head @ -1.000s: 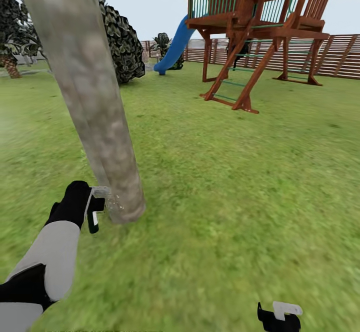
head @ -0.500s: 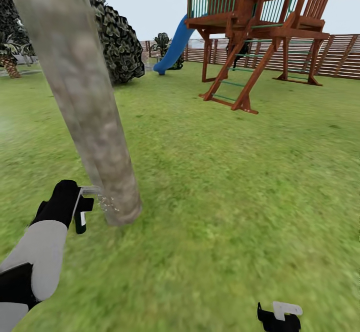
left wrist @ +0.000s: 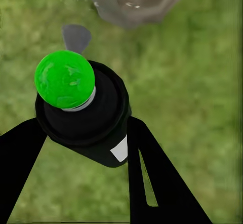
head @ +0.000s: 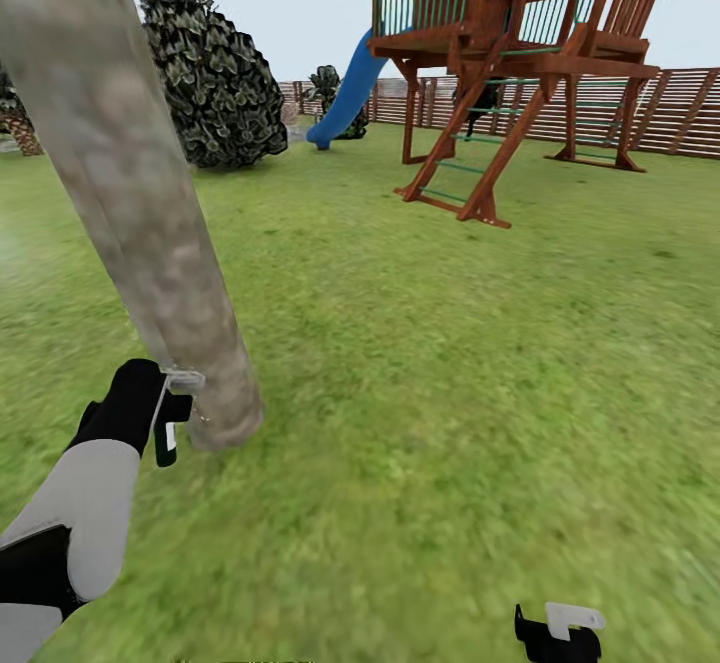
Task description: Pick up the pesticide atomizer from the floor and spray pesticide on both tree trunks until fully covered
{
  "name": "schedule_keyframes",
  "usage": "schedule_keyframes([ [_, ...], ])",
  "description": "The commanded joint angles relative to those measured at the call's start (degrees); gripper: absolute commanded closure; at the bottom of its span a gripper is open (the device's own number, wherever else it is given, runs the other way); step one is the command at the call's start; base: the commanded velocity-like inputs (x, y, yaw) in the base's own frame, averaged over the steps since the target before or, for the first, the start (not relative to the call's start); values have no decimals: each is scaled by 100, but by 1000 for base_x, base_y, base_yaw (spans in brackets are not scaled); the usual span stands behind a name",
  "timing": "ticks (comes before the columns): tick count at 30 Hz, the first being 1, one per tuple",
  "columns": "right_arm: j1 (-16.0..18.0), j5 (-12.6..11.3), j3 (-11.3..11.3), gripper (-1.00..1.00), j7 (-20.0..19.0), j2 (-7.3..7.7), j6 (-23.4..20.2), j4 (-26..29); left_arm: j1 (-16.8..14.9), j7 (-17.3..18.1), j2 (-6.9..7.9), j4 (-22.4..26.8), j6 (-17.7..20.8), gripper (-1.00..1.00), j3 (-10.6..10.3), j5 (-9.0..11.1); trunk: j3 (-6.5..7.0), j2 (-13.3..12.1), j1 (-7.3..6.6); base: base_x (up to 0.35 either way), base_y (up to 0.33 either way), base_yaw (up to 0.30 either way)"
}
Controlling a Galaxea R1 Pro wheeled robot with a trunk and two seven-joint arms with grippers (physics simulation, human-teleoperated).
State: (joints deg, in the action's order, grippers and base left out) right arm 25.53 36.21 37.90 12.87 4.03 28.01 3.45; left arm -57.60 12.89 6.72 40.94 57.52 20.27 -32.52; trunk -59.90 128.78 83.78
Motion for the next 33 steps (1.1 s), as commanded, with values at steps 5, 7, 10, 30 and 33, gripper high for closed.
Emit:
schedule_keyframes([
  [5, 4, 60, 33, -100, 31, 2, 15, -11, 2, 48, -4, 2, 8, 100, 22, -62, -5, 2, -1, 0, -277, 264],
  [7, 4, 61, 33, -100, 31, 2, 14, -11, 3, 42, -4, 2, 6, 100, 22, -64, -5, 2, -1, 0, -277, 276],
  [10, 4, 60, 33, -100, 31, 2, 13, -3, 9, 38, -4, -6, -3, 100, 25, -63, -5, 2, -1, 45, -277, 208],
  [30, 4, 59, 33, -100, 39, 2, 11, -2, 12, 29, -21, 10, 5, 100, 33, -70, -5, 2, -1, 101, -256, 95],
  [33, 4, 56, 33, -100, 40, 2, 11, -2, 12, 29, -22, 10, 5, 100, 30, -70, -5, 2, -1, 145, -263, 150],
])
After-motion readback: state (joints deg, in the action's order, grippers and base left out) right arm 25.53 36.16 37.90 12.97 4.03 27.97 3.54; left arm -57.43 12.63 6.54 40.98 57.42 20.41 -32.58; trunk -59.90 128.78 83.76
